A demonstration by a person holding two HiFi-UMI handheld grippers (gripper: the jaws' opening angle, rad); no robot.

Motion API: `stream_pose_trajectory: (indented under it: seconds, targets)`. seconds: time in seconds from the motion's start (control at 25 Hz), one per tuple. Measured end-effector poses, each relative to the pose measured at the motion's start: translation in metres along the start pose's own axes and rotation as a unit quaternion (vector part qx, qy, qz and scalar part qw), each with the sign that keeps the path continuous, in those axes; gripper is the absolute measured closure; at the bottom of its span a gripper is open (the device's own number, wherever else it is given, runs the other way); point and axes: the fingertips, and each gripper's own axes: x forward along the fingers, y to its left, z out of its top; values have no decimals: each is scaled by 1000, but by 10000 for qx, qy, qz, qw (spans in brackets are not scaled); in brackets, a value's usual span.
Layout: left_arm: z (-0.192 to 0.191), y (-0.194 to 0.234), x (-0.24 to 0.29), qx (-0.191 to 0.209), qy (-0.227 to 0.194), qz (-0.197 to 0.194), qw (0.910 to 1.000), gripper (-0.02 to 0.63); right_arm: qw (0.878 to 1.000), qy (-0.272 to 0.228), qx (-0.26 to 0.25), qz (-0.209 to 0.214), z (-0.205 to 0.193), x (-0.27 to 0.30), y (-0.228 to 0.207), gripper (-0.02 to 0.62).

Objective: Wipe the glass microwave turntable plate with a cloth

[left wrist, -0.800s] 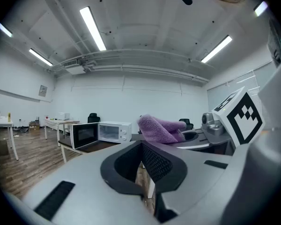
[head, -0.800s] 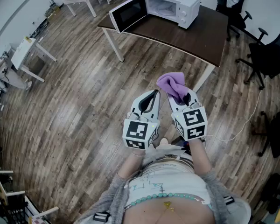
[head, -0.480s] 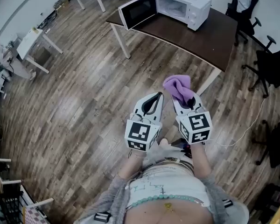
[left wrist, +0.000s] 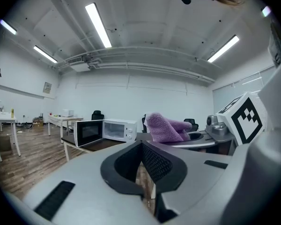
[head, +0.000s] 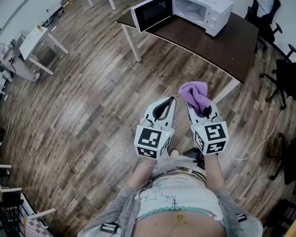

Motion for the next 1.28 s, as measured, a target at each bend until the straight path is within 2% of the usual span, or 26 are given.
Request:
stream_pose_trajectory:
  seconds: [0.6,0.96,1.28]
  targets:
    - [25,105,104,127,9,-600,9981,595,9995,-4,-61,-306,38,139,-37,482]
    - [25,167,127,123,115,-800,9967,595,9990,-31,36,-444,47,201,-28,482]
    - [28,198,150,-82,130,-842,9963,595,9987,143,5,-484,52,238,-38,482]
